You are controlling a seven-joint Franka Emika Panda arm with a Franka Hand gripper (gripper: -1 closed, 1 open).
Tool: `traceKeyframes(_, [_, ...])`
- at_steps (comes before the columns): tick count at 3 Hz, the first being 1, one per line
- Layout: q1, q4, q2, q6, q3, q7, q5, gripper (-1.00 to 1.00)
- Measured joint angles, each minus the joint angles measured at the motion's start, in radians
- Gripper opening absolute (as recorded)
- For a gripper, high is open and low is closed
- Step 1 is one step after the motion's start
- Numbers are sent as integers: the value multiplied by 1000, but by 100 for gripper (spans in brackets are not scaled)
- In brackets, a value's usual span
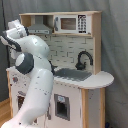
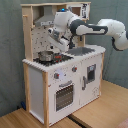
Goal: Play with the kitchen
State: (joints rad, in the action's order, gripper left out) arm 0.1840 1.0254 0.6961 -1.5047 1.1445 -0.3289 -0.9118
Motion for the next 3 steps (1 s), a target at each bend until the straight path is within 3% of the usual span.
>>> traceKeyframes(1, [20,2,-29,73,0,35,-69,100])
traceKeyframes(3, [98,5,-36,190,9,56,-234,100])
